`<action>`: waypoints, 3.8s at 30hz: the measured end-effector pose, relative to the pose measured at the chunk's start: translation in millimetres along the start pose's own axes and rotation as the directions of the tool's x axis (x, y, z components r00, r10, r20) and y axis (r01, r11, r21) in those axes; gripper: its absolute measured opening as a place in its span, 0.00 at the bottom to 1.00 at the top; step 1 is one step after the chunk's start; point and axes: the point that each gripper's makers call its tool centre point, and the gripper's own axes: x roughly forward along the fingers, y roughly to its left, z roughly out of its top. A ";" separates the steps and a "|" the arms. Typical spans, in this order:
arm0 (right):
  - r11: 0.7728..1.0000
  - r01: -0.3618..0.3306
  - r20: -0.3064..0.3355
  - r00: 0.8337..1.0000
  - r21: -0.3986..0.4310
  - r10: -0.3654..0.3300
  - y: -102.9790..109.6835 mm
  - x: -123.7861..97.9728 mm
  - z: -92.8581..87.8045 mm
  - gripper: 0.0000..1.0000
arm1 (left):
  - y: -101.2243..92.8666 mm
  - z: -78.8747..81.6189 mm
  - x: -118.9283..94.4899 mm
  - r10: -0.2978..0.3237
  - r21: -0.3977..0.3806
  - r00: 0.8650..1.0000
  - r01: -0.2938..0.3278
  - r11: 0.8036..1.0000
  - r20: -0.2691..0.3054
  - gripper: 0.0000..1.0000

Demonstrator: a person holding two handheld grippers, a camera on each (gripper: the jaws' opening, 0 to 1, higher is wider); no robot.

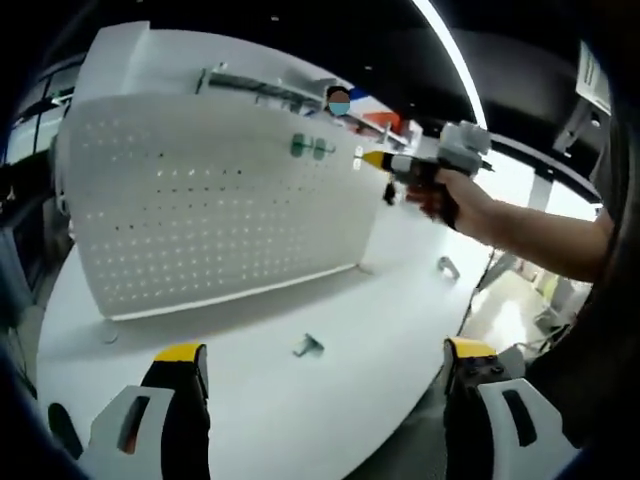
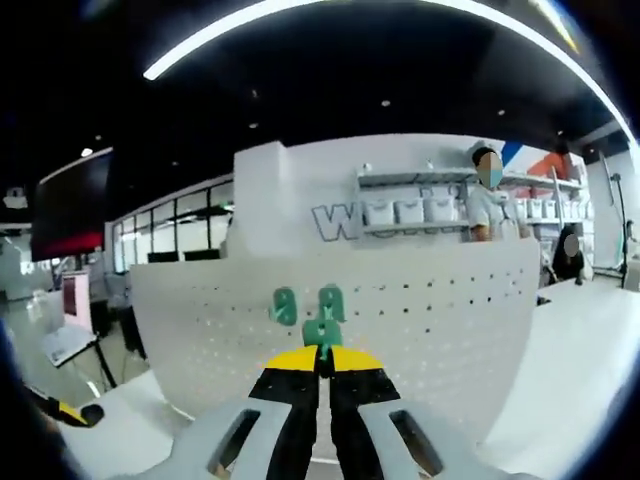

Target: Insert the hook assembly into the mounting plate slot until the hook locks in place.

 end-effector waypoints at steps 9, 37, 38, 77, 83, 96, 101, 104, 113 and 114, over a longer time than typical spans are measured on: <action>0.999 0.047 0.026 0.999 -0.021 -0.046 -23.2 29.1 15.7 0.00 | 5.6 -6.8 -2.6 0.021 0.005 1.000 -0.021 1.000 -0.023 0.99; 0.992 0.124 0.074 0.990 -0.032 -0.122 -53.7 65.7 2.8 0.00 | 27.1 18.9 -15.8 0.074 -0.065 0.995 -0.070 0.995 0.063 0.87; 0.992 0.125 0.071 0.990 -0.034 -0.122 -54.1 65.3 2.1 0.00 | 28.7 18.9 -16.2 0.080 -0.067 0.995 -0.075 0.995 0.063 0.86; 0.992 0.056 0.025 0.998 -0.111 -0.053 -41.9 51.0 21.8 0.17 | 23.5 6.7 -19.7 0.071 -0.099 0.996 -0.066 0.993 0.049 0.91; 0.994 0.055 -0.011 0.998 -0.098 -0.056 -48.5 31.6 14.2 0.17 | 15.8 6.2 -19.1 0.058 -0.094 0.997 -0.053 0.994 0.053 0.90; 0.989 0.041 -0.183 0.981 -0.144 -0.067 -57.5 -36.3 -52.6 0.19 | -0.3 1.7 -20.1 0.026 -0.057 0.999 -0.024 0.998 0.041 0.90; 0.991 0.033 -0.245 0.967 -0.127 -0.063 -56.8 -61.8 -81.9 0.19 | -5.9 0.2 -20.6 0.021 -0.051 0.999 -0.019 0.999 0.039 0.90; 0.991 0.012 -0.280 0.959 -0.133 -0.050 -48.4 -77.8 -98.6 0.19 | -7.6 -2.3 -19.8 0.016 -0.051 0.999 -0.015 0.999 0.033 0.90; 0.991 -0.089 -0.392 0.919 -0.096 0.045 -7.8 -123.8 -153.6 0.23 | -11.1 -11.5 -14.6 0.005 -0.052 1.000 -0.005 0.999 0.008 0.90; 0.991 -0.098 -0.403 0.914 -0.095 0.052 -6.3 -127.2 -157.4 0.23 | -11.3 -12.7 -13.8 0.005 -0.047 1.000 -0.005 0.999 0.000 0.90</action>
